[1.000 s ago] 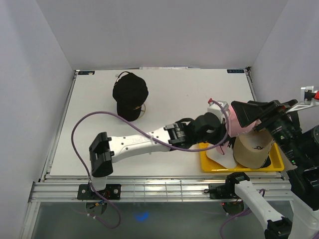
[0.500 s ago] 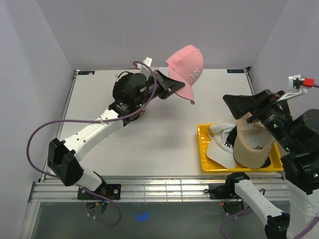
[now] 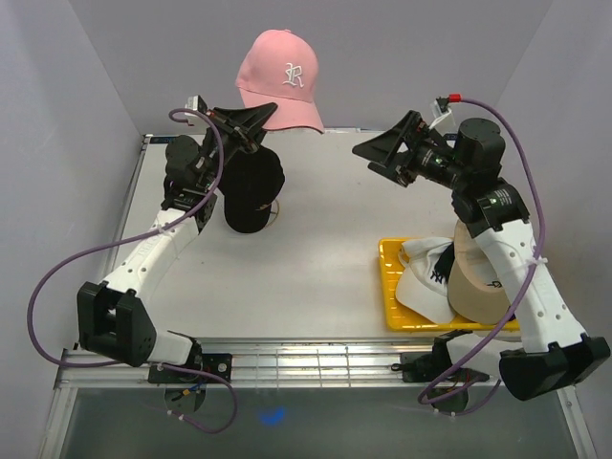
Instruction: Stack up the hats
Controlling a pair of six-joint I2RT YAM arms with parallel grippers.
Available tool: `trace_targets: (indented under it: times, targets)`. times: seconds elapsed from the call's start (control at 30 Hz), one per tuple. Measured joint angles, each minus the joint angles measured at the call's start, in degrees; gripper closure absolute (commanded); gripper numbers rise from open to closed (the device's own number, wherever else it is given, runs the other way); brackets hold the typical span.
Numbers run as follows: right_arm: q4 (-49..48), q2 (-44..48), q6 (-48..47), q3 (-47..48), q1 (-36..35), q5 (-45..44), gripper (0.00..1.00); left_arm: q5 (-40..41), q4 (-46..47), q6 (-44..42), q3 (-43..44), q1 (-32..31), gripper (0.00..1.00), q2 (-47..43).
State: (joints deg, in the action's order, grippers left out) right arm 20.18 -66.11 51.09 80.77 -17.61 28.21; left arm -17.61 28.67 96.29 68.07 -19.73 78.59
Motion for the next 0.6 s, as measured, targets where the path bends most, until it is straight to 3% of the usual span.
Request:
trace_targets:
  times: [0.37,0.6]
  targets:
    - [-17.31,-11.30,10.99,0.22,-9.97,0.24,0.03,-11.23,15.06,12.00,-8.57,9.38,1.00,1.36]
    - [-21.66,-19.82,14.53,3.43,-17.11,-1.55,0.04,-16.33,22.77,15.37,-10.75,12.13,1.00,3.52]
